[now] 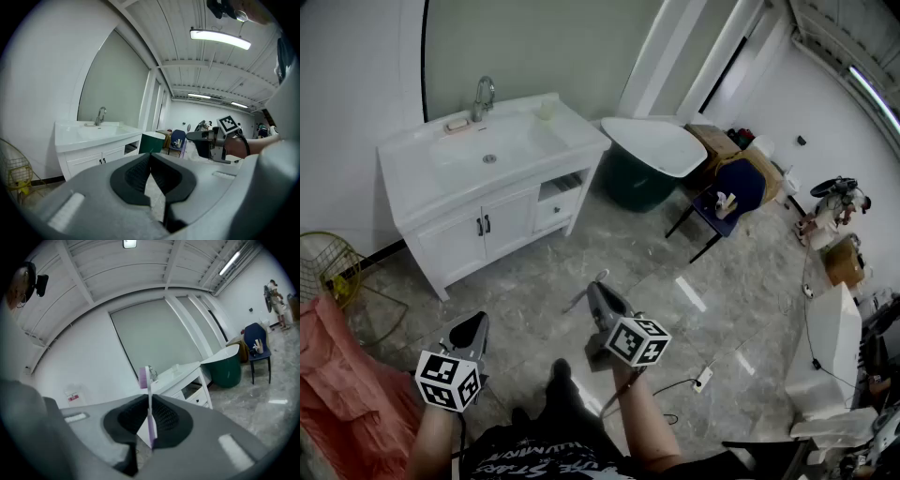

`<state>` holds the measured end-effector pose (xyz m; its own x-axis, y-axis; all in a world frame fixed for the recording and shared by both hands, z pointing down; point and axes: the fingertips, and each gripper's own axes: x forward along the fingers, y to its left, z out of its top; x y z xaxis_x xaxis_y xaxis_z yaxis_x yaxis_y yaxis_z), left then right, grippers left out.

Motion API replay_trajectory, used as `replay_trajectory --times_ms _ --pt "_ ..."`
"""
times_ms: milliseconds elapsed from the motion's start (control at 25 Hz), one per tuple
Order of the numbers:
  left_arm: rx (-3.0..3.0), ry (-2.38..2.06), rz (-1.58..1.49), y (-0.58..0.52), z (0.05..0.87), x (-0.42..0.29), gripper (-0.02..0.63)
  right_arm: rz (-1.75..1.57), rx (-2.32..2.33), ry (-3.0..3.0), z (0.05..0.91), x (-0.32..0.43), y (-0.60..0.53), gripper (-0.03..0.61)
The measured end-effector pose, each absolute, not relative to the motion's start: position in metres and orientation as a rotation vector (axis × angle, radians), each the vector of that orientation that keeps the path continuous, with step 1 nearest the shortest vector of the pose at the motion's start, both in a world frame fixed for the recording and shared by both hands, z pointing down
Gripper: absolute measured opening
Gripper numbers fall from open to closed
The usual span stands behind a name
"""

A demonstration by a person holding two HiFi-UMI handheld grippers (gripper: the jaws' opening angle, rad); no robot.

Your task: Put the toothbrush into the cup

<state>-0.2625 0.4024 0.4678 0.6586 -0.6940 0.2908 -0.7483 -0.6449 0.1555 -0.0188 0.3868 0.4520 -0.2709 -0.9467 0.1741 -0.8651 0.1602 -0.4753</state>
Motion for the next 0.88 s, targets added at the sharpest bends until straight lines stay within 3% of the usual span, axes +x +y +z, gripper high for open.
replay_trajectory --times_ms 480,880 --pt "2.563 -1.164 0.325 0.402 0.486 -0.244 0.009 -0.792 -1.775 2.265 0.47 -0.002 0.387 0.029" --pt "2.566 -1.205 0.343 0.323 0.475 -0.172 0.01 -0.769 -1.741 2.244 0.464 0.078 0.307 0.029"
